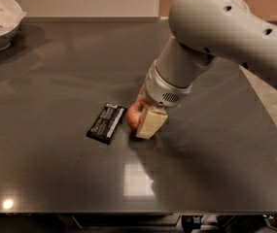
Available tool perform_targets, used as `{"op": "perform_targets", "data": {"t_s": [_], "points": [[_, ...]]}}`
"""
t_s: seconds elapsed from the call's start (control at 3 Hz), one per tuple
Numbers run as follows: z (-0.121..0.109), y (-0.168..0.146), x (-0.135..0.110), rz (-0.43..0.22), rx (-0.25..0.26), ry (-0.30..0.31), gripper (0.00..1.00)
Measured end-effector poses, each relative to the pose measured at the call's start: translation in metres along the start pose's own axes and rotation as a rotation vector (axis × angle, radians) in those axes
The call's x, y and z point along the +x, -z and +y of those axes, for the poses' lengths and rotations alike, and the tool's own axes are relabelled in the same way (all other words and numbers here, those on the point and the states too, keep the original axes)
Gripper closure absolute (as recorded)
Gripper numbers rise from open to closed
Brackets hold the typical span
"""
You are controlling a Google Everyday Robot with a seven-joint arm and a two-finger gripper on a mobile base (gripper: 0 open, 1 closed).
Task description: Move apple near rxbar chocolate
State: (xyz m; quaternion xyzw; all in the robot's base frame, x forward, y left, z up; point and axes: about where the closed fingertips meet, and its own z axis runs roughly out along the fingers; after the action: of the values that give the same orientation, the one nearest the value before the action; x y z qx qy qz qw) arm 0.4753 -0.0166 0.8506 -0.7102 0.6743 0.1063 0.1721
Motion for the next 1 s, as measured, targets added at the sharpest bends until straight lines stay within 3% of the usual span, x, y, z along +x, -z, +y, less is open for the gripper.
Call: {"op": "perform_targets", "data": {"t_s": [0.33,1.0], "points": [[-0.003,-0.008,-0.014,-0.007,0.001,0.012,0.92],[-0.004,-0.020,-0.026,-0.018,-0.011,0.026,0.52]]}}
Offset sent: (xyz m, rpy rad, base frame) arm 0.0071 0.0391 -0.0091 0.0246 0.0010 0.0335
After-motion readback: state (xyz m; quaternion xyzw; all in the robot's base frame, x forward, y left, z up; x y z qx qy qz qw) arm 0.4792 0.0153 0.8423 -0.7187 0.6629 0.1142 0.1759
